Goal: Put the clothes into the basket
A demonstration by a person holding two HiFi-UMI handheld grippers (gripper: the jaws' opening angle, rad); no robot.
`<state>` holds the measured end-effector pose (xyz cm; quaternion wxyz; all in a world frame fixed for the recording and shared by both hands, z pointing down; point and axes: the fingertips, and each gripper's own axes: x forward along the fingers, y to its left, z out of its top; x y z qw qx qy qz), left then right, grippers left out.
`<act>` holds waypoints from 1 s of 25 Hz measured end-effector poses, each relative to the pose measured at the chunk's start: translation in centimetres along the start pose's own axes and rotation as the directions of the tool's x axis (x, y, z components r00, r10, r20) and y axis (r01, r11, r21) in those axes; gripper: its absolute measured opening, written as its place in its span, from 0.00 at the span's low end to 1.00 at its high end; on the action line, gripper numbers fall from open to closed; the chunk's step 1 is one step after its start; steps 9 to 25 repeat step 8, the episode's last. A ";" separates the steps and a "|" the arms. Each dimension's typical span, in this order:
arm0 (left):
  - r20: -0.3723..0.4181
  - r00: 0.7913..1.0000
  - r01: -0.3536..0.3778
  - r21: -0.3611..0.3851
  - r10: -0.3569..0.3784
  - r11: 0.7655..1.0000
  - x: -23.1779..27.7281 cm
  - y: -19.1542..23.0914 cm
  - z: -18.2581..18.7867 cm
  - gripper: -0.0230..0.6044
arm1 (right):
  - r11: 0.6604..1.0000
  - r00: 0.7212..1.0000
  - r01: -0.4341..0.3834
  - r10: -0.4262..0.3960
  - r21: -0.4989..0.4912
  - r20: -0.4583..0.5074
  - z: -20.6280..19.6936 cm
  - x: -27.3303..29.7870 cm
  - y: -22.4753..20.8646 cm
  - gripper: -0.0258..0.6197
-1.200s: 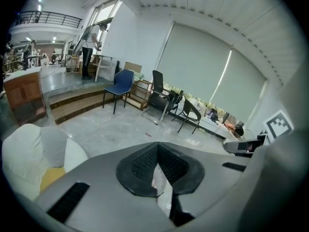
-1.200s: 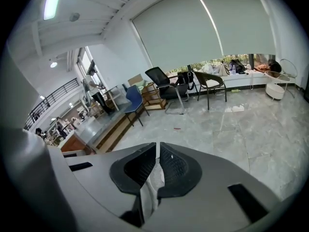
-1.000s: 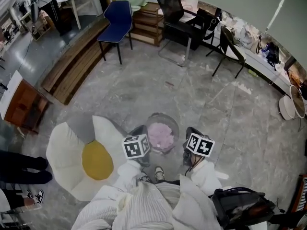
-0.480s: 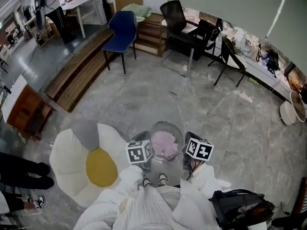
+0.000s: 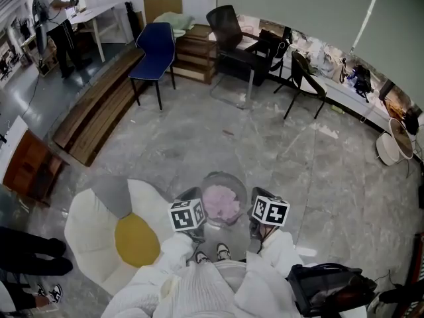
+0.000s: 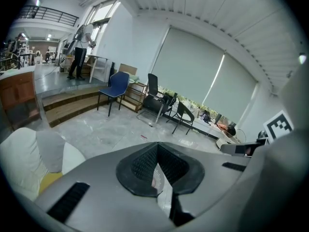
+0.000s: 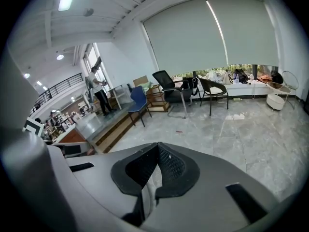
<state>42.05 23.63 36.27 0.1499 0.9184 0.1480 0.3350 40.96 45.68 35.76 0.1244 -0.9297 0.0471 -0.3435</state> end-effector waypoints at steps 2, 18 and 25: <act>-0.002 1.000 0.008 0.009 -0.008 1.000 0.1 -0.3 0.2 0.04 | 1.000 1.000 0.007 -0.007 0.006 0.003 0.1 -0.2 -0.2 0.08; -0.013 1.000 0.020 0.017 -0.020 1.000 0.4 -0.7 0.4 0.04 | 1.000 1.000 0.006 -0.006 0.014 -0.003 0.0 -0.3 -0.2 0.08; -0.013 1.000 0.020 0.017 -0.020 1.000 0.4 -0.7 0.4 0.04 | 1.000 1.000 0.006 -0.006 0.014 -0.003 0.0 -0.3 -0.2 0.08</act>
